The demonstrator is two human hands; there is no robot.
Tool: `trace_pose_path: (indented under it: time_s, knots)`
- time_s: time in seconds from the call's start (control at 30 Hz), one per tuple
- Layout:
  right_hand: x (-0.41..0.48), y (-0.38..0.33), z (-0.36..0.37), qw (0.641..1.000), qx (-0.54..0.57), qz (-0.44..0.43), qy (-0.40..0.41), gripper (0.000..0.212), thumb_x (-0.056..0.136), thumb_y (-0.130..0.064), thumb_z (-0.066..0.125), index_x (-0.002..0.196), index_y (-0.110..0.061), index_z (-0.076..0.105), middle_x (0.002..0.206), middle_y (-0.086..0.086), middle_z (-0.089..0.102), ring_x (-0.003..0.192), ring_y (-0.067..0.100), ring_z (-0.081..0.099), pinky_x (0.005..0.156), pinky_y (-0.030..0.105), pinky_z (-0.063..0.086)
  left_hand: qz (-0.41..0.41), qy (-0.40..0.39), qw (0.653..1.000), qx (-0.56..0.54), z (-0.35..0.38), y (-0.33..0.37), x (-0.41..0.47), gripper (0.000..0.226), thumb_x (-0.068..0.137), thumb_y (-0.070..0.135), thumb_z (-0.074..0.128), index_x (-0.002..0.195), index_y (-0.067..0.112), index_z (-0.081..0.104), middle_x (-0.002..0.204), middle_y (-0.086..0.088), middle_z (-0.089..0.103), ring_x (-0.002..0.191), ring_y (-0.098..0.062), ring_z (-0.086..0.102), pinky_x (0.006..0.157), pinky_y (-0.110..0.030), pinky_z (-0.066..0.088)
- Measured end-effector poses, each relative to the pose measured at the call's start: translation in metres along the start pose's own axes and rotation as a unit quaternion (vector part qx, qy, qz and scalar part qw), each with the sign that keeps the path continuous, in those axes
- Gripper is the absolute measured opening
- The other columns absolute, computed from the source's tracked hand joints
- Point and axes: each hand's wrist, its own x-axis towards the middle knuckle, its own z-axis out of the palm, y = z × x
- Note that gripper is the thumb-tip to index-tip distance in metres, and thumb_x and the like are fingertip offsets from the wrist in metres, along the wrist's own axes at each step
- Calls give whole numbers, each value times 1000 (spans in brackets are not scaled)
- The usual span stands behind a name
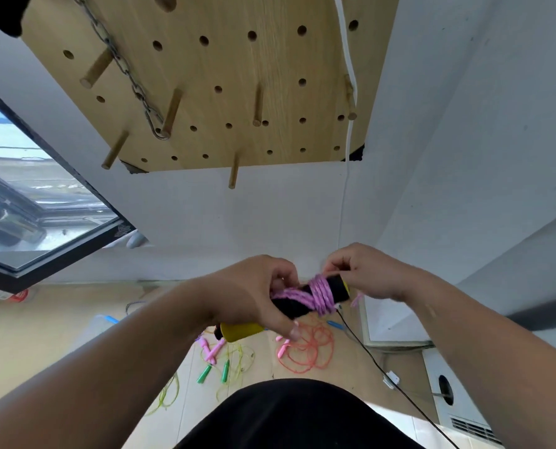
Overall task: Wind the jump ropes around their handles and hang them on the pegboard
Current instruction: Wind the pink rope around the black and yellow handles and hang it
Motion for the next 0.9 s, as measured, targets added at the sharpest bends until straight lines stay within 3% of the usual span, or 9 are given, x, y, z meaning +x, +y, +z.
trace_pose_path:
  time_s: [0.1, 0.2, 0.3, 0.43, 0.57, 0.67, 0.7, 0.8, 0.9]
  knots:
    - [10, -22, -12, 996, -86, -6, -27, 17, 89, -34, 75, 85, -17, 75, 66, -10, 59, 62, 5, 49, 62, 25, 42, -18, 8, 980, 197, 11, 7, 6, 45, 64, 36, 94, 90, 30, 57, 87, 12, 62, 79, -10, 60, 67, -23, 47]
    - [17, -52, -7, 987, -156, -23, 3, 20, 90, -34, 73, 83, -15, 74, 76, -7, 64, 73, 11, 58, 67, 30, 45, -28, 53, 955, 292, 18, 2, 16, 44, 67, 40, 89, 95, 26, 59, 89, 10, 59, 82, -14, 57, 66, -26, 45]
    - [15, -68, 14, 973, -223, -22, 63, 19, 94, -38, 65, 82, -23, 67, 81, -11, 60, 82, 14, 59, 68, 30, 42, -53, 117, 942, 310, 14, -10, 24, 46, 65, 41, 87, 102, 22, 66, 89, 7, 61, 83, -17, 59, 66, -29, 46]
    - [-2, -74, 40, 966, -219, -48, 129, 22, 100, -34, 51, 87, -24, 67, 85, -3, 65, 82, 21, 60, 68, 34, 43, -82, 200, 937, 274, 5, -26, 28, 43, 59, 42, 86, 91, 21, 66, 78, 10, 58, 76, -16, 58, 60, -28, 45]
    - [-19, -67, 52, 963, -151, -110, 194, 21, 102, -26, 51, 104, -23, 71, 85, -8, 68, 80, 14, 60, 73, 35, 47, -108, 259, 947, 158, 1, -35, 30, 44, 58, 42, 90, 87, 19, 68, 81, 5, 64, 75, -15, 59, 62, -30, 46]
    - [-30, -55, 47, 967, -14, -86, 241, 17, 100, -21, 60, 105, -24, 76, 67, -31, 62, 67, -5, 59, 61, 13, 41, -135, 282, 950, -13, -1, -41, 26, 47, 57, 35, 96, 86, 16, 65, 80, -4, 72, 74, -22, 69, 64, -34, 52]
    - [-33, -50, 44, 968, 22, -70, 241, 16, 99, -19, 61, 101, -25, 76, 63, -34, 59, 63, -7, 58, 58, 11, 40, -140, 282, 945, -87, -3, -42, 24, 49, 59, 30, 97, 90, 11, 63, 78, -9, 75, 73, -27, 72, 67, -38, 56]
    - [-40, -38, 41, 964, 69, -60, 249, 17, 96, -16, 66, 86, -29, 72, 67, -29, 64, 65, -3, 60, 60, 10, 41, -128, 239, 924, -270, -9, -40, 14, 54, 64, 16, 95, 100, -1, 58, 82, -23, 73, 68, -30, 71, 64, -42, 57]
    - [-40, -31, 42, 962, 111, -55, 243, 19, 95, -16, 67, 82, -29, 73, 70, -15, 68, 65, 0, 58, 61, 10, 41, -93, 166, 906, -377, -3, -28, 8, 50, 70, 14, 86, 110, -2, 60, 94, -24, 73, 72, -30, 69, 63, -39, 57]
